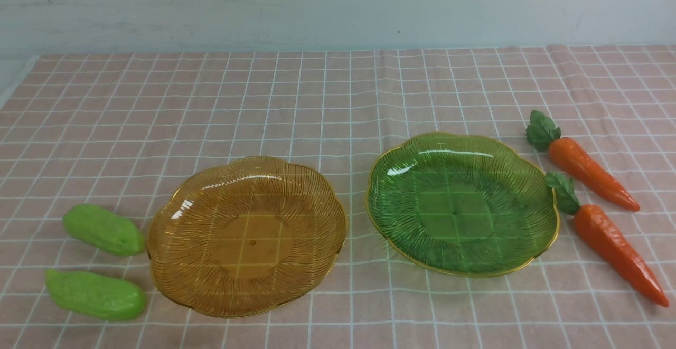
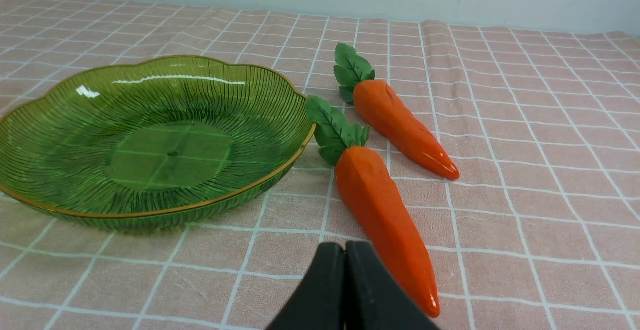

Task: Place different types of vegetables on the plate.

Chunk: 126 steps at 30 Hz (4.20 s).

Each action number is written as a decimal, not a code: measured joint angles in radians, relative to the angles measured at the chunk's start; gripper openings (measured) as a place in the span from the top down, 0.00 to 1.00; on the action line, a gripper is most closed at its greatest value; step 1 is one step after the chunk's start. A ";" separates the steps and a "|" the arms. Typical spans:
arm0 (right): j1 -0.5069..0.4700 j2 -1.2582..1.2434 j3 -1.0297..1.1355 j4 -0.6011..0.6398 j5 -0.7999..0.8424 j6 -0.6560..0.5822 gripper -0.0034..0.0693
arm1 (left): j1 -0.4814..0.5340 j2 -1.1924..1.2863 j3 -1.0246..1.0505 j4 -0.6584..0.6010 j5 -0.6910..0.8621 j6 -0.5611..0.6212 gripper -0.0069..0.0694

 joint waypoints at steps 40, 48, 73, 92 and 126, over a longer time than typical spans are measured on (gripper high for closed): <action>0.000 0.548 -0.540 0.276 0.551 0.057 0.96 | 0.000 0.586 -0.417 -0.428 0.402 -0.210 0.91; 0.000 0.874 -0.624 0.135 0.456 0.070 0.79 | 0.000 0.792 -0.443 -0.378 0.350 -0.201 0.81; 0.000 1.823 -0.982 -0.221 0.225 0.058 0.47 | 0.000 0.811 -0.447 -0.378 0.314 -0.169 0.55; 0.130 1.818 -1.239 0.268 0.306 -0.158 0.32 | 0.000 0.811 -0.447 -0.378 0.315 -0.169 0.55; -0.053 2.039 -1.619 -0.047 0.644 -0.064 0.62 | 0.000 0.811 -0.447 -0.378 0.339 -0.169 0.55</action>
